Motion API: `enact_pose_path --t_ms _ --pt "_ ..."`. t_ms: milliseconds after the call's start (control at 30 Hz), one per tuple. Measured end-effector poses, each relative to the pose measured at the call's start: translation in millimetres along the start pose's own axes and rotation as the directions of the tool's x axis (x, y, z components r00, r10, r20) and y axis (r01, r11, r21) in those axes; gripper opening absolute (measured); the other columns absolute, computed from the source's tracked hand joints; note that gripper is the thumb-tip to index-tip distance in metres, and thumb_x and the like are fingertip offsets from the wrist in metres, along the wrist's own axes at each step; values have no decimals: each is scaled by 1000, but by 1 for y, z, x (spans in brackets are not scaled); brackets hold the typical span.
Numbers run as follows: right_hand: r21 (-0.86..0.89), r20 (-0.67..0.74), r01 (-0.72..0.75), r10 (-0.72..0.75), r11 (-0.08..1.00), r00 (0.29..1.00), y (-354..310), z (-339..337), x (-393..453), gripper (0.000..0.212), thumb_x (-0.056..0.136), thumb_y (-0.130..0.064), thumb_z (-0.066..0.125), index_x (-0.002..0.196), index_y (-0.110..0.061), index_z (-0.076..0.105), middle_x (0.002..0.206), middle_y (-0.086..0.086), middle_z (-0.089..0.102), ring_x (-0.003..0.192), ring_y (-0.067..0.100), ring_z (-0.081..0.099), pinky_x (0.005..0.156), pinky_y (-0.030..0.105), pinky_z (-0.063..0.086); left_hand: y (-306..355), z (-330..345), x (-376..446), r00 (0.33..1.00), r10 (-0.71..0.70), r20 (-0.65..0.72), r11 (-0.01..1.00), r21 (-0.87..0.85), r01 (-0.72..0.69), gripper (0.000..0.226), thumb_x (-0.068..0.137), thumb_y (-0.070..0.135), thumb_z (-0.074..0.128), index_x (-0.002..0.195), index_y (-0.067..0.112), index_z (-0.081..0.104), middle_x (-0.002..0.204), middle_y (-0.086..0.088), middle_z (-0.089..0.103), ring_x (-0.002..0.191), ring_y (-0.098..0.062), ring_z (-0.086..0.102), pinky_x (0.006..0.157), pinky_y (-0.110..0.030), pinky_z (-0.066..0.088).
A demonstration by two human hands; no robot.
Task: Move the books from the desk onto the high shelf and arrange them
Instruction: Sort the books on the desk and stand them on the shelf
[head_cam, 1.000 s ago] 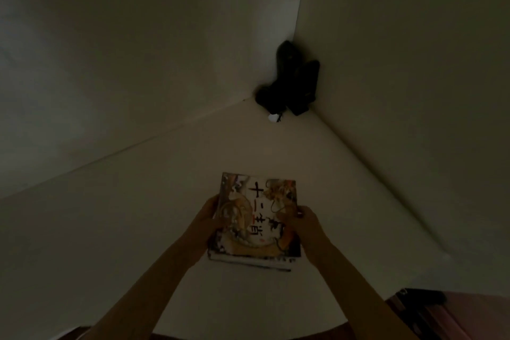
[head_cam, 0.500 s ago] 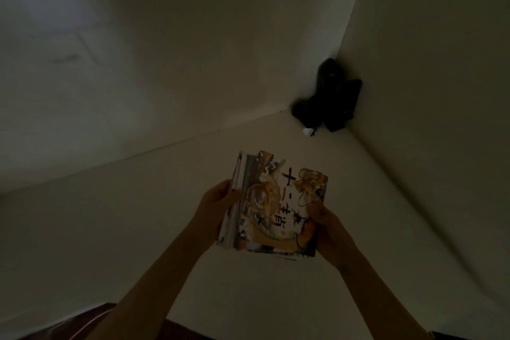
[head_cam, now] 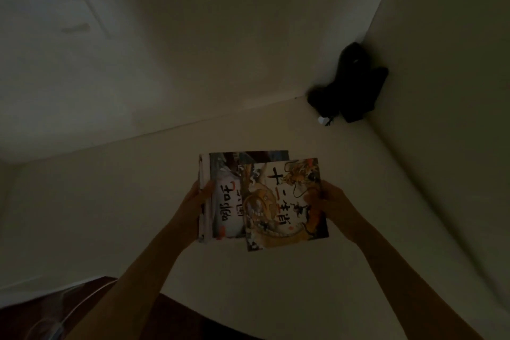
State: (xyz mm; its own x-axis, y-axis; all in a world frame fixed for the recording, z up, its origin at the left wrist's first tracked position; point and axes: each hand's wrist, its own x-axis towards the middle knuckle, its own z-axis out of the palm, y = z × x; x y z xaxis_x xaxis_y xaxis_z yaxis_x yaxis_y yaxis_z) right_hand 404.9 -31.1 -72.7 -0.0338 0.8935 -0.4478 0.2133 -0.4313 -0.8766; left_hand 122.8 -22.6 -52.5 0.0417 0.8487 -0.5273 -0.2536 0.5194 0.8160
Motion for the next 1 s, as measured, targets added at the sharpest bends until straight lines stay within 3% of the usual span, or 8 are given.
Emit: enact_pose_path --t_ms 100,233,367,500,600,700,867,1000 --pt "-138 0 -9 10 990 1000 -6 -10 6 26 87 3 59 107 17 53 102 36 58 97 47 58 85 48 50 -2 -9 3 1000 5 17 1000 27 -6 26 98 24 42 122 27 50 104 3 66 79 -10 70 58 -29 58" --pt "-333 103 -18 55 943 993 -21 -16 12 20 80 -1 69 87 15 58 79 15 53 78 23 52 72 29 39 -5 -18 5 1000 -9 16 998 63 8 25 98 25 41 121 30 49 101 7 65 81 -8 68 61 -28 58" --pt "-417 126 63 -11 907 992 -40 7 24 22 79 -16 74 88 -14 54 72 0 59 69 15 56 68 28 43 -7 -21 7 999 -21 35 997 80 18 26 97 24 42 122 29 49 101 7 66 93 -17 64 63 -29 59" --pt "-436 -27 22 -38 900 999 -44 46 35 26 84 -27 69 89 -15 47 79 6 53 70 23 50 60 28 40 -14 -19 10 999 -30 27 999 40 29 20 97 21 42 110 31 54 73 5 71 62 -11 68 53 -26 56" --pt "-326 -173 -76 19 942 985 -37 61 33 33 83 -26 69 99 -7 48 97 8 41 78 19 47 61 26 37 -16 -22 11 999 -53 -3 998 -34 53 21 97 23 44 112 29 56 66 -3 65 55 -18 64 49 -29 55" --pt "-47 -167 -238 227 970 959 -27 60 29 49 82 -16 71 123 -2 47 116 17 49 95 28 55 66 28 47 -14 -27 13 998 -68 -11 997 -40 68 28 97 26 43 122 26 54 90 -5 67 77 -22 66 60 -32 59" --pt "350 -198 -314 397 883 896 -8 57 21 36 86 -6 65 121 1 55 95 20 61 74 29 60 63 35 50 -8 -31 15 998 -56 -24 998 -1 56 22 98 23 43 118 27 51 95 4 67 77 -11 68 59 -28 57" --pt "474 -286 -247 413 845 865 -2 50 15 30 90 -1 58 119 0 52 74 13 55 45 16 56 41 22 47 -6 -36 14 999 -45 -21 999 12 45 26 98 24 41 123 26 48 100 4 64 88 -14 64 61 -28 58"
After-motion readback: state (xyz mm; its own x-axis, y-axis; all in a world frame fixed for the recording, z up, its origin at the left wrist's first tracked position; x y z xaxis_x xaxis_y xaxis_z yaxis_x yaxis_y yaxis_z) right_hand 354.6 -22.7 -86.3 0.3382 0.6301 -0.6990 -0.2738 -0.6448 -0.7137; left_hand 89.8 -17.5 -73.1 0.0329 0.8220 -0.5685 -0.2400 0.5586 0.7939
